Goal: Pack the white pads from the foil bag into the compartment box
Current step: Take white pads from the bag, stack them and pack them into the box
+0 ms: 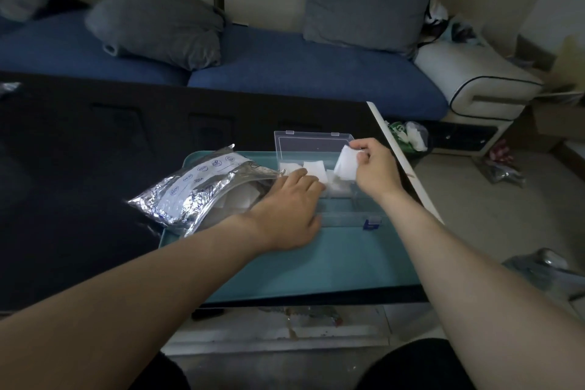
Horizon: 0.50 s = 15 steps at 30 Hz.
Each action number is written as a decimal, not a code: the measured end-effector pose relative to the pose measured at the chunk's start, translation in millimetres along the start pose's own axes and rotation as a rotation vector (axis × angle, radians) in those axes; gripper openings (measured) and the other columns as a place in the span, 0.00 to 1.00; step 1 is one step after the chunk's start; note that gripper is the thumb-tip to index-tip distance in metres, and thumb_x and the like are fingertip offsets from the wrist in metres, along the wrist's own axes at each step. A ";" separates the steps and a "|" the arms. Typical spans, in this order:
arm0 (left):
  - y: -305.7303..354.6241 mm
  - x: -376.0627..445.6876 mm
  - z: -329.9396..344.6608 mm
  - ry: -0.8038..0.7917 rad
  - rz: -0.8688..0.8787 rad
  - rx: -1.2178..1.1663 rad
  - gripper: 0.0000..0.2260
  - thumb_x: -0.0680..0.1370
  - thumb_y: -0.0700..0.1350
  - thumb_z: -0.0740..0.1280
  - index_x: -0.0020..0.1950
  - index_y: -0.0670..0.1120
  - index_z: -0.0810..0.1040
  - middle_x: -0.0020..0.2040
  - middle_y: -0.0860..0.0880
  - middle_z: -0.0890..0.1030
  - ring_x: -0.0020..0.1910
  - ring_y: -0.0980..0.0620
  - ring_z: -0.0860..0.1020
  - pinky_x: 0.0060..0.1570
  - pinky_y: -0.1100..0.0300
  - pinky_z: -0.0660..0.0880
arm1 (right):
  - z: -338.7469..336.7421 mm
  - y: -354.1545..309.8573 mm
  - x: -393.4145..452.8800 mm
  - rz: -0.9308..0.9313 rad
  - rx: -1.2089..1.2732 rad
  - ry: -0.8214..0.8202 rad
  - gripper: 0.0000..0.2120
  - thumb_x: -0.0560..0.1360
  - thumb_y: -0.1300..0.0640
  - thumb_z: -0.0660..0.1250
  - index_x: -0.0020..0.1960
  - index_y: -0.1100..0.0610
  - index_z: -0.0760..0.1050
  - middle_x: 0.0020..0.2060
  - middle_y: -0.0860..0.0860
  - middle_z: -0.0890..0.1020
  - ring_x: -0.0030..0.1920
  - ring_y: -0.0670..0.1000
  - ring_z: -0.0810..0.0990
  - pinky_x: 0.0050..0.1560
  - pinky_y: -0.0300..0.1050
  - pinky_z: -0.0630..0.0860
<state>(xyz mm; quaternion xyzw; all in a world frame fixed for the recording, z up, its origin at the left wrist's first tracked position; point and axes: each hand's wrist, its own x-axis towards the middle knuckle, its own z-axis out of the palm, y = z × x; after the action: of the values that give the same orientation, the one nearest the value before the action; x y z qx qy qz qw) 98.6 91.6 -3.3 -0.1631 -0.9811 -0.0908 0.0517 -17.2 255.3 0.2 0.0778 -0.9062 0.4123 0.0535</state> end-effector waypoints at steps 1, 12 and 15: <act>0.5 0.0 2.6 -0.010 0.015 0.048 0.25 0.80 0.50 0.61 0.74 0.42 0.64 0.74 0.43 0.65 0.76 0.43 0.57 0.74 0.51 0.51 | 3.0 -2.5 0.3 0.029 -0.036 -0.050 0.17 0.81 0.67 0.57 0.66 0.55 0.75 0.61 0.55 0.79 0.58 0.53 0.77 0.53 0.38 0.67; 3.2 -1.1 9.8 -0.078 0.048 0.092 0.25 0.78 0.48 0.60 0.73 0.40 0.63 0.75 0.39 0.60 0.75 0.42 0.56 0.74 0.50 0.54 | 9.9 -21.7 3.7 0.180 -0.287 -0.212 0.27 0.80 0.61 0.65 0.75 0.62 0.59 0.67 0.60 0.74 0.65 0.59 0.75 0.53 0.43 0.68; 3.1 -2.3 8.5 -0.084 0.049 0.086 0.24 0.79 0.49 0.60 0.72 0.41 0.65 0.76 0.39 0.58 0.76 0.42 0.55 0.75 0.51 0.53 | 11.1 -20.7 3.4 0.206 -0.214 -0.083 0.27 0.75 0.57 0.75 0.68 0.62 0.66 0.64 0.60 0.76 0.61 0.58 0.78 0.49 0.42 0.70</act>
<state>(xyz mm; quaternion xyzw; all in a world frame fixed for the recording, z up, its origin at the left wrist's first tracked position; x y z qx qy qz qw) 101.2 95.4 -11.4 -0.1882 -0.9811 -0.0405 0.0197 -17.1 233.2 8.8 -0.0049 -0.9495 0.3132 -0.0186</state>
